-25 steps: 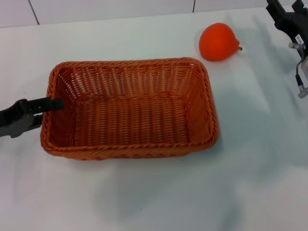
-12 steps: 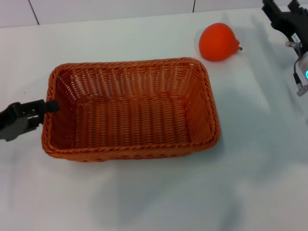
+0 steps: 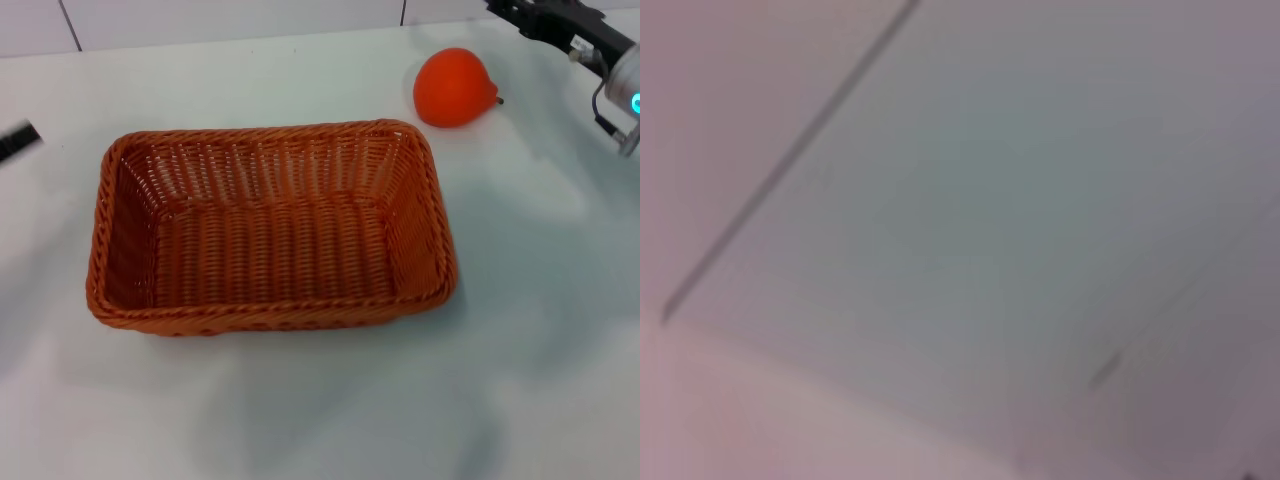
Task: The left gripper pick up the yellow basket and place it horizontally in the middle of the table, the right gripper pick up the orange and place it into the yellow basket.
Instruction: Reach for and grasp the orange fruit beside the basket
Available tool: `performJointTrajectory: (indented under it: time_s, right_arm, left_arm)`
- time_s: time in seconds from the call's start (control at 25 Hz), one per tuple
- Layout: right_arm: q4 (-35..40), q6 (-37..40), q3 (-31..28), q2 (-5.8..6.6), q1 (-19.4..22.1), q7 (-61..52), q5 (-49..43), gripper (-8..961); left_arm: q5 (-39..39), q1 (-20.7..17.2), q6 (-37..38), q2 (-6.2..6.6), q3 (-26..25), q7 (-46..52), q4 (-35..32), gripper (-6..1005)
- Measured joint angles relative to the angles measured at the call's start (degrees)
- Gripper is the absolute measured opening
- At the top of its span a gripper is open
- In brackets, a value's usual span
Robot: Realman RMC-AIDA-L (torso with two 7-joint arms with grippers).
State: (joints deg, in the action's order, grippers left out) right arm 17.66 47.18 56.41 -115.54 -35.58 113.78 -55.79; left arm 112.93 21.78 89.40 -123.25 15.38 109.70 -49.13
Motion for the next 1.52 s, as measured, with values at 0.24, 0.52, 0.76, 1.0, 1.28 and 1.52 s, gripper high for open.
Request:
performJointTrajectory:
  time_s: [0.24, 0.52, 0.76, 1.0, 1.28, 1.52]
  right_arm:
    - [6.69, -1.38, 1.02, 4.1, -3.13, -24.7, -29.18, 946]
    - [9.78, -1.57, 1.12, 3.4, -5.88, -35.16, -46.87, 947]
    - [9.54, -7.34, 1.21, 0.81, -5.95, -34.69, -49.9, 947]
    - [8.76, -13.38, 1.74, -1.65, -6.11, -33.0, -50.33, 946]
    - [6.94, -17.59, 3.73, -2.94, -7.0, -32.39, -50.45, 934]
    - [6.9, -17.62, 3.58, -3.09, -7.01, -32.39, -50.33, 754]
  left_arm:
    - [-12.13, -1.73, 1.07, 0.09, -2.92, -14.16, 7.72, 530]
    - [-23.61, -3.9, 5.95, -0.35, -3.09, -29.97, 16.55, 529]
    - [-24.35, -4.31, 6.85, -0.2, -2.59, -31.3, 17.6, 524]
    - [-24.5, -4.41, 6.92, -0.26, -2.64, -31.46, 18.07, 523]
    - [-24.54, -4.18, 6.81, -0.28, -2.64, -31.4, 18.13, 523]
    - [-24.41, -4.03, 6.36, -0.23, -2.64, -31.42, 18.17, 523]
